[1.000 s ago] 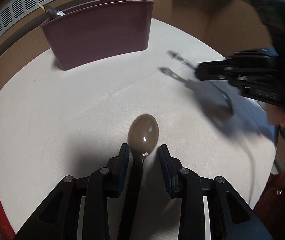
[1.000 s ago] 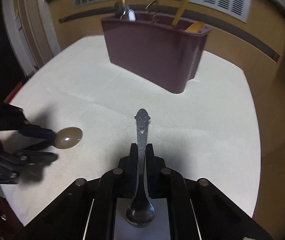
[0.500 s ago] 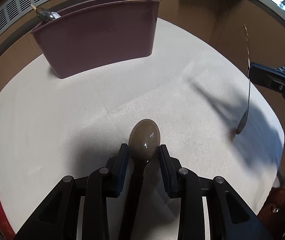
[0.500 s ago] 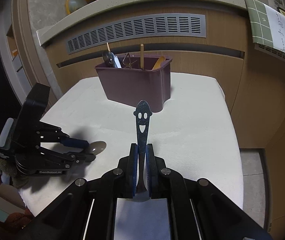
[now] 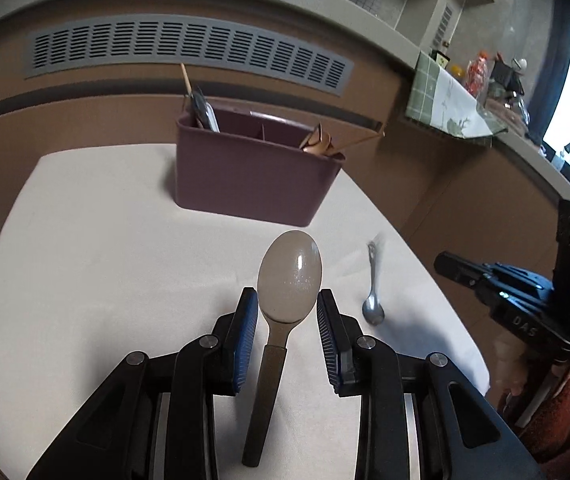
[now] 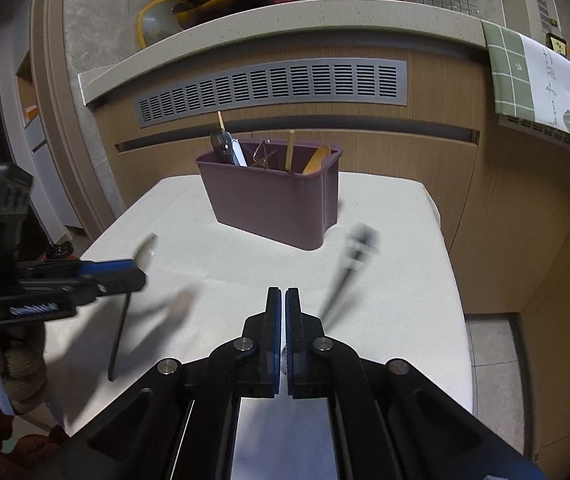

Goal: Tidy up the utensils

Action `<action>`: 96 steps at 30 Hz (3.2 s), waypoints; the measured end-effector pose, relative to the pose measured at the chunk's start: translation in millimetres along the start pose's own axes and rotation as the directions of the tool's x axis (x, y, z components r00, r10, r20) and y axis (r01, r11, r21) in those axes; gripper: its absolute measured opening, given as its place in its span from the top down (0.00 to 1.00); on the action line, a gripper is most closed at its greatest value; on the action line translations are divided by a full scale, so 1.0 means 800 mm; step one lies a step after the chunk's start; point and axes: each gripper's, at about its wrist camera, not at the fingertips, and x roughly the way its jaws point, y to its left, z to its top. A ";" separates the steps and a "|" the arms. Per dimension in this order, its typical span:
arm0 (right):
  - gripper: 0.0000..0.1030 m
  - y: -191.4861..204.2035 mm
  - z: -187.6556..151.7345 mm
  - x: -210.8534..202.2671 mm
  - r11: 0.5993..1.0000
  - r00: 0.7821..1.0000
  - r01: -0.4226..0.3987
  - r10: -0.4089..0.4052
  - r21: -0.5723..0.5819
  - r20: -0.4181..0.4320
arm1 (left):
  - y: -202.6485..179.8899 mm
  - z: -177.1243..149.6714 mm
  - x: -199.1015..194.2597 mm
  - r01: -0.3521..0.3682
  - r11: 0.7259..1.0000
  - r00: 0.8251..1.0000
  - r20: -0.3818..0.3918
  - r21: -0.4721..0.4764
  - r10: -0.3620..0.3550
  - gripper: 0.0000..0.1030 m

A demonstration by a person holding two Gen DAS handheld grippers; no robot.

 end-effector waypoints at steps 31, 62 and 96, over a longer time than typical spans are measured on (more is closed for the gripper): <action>0.85 -0.135 0.021 0.159 0.994 0.935 0.094 -0.068 0.058 -0.347 | 0.077 -0.041 0.035 -0.078 0.973 0.992 -0.116 -0.217 0.054 0.70; 0.55 0.123 -0.014 0.152 0.759 0.839 -0.481 0.254 -0.438 -0.481 | 0.103 -0.057 0.037 -0.099 0.957 0.985 -0.163 -0.274 0.055 0.70; 0.75 0.039 0.064 0.023 0.975 0.979 -0.199 0.202 -0.099 0.018 | 0.014 0.025 -0.016 -0.097 0.995 0.989 0.107 -0.010 0.097 0.70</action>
